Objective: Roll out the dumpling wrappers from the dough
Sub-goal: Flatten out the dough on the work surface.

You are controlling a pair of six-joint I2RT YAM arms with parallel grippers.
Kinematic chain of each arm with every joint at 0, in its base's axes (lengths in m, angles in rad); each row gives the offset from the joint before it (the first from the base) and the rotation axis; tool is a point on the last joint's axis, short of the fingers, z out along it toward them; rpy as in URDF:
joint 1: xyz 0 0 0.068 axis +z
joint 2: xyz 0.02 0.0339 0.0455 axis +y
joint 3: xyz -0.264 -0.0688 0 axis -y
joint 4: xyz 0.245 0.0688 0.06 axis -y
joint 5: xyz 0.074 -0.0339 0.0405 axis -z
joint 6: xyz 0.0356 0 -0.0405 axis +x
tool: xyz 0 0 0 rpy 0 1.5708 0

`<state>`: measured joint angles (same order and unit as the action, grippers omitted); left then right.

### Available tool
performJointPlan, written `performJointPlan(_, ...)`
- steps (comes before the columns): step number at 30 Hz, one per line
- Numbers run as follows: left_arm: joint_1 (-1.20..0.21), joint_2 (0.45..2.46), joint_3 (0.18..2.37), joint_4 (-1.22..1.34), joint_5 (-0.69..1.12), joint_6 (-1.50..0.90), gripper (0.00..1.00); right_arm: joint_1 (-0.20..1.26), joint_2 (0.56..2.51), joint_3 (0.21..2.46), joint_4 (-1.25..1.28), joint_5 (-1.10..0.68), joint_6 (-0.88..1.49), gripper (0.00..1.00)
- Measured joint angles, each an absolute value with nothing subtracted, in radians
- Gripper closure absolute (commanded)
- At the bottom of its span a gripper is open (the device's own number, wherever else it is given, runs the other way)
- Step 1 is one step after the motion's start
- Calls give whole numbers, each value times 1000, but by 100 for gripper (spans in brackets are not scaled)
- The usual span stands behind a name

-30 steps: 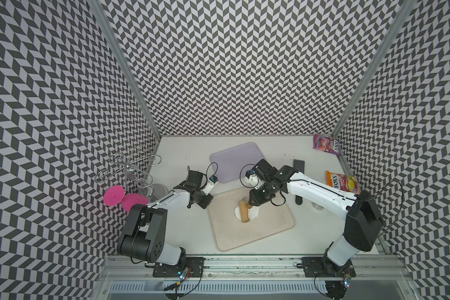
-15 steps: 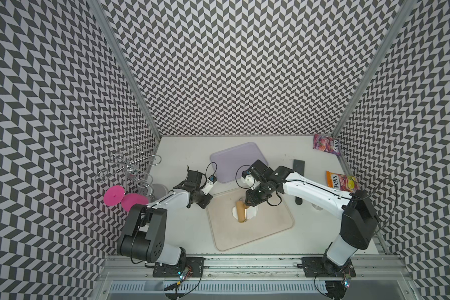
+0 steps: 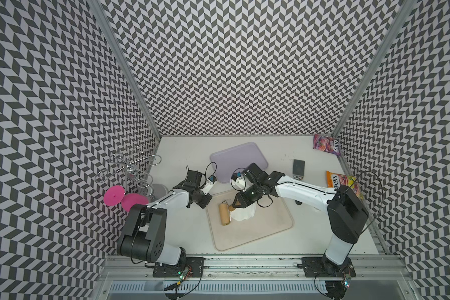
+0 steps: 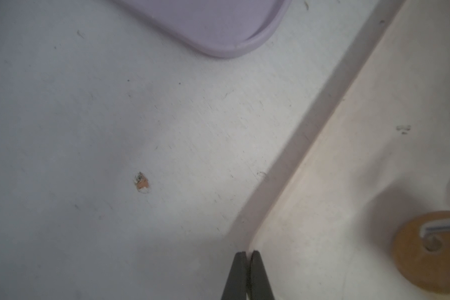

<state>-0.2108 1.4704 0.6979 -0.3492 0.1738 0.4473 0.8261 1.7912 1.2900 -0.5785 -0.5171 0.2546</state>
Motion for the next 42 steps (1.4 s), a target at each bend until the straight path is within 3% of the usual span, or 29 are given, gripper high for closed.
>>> performJointPlan(21, -211, 1470, 698, -349, 173, 447, 100, 727, 1556, 1316, -743, -583, 200, 100)
performJointPlan(42, -211, 1470, 698, -349, 174, 447, 100, 793, 1723, 1356, -838, -379, 175, 100)
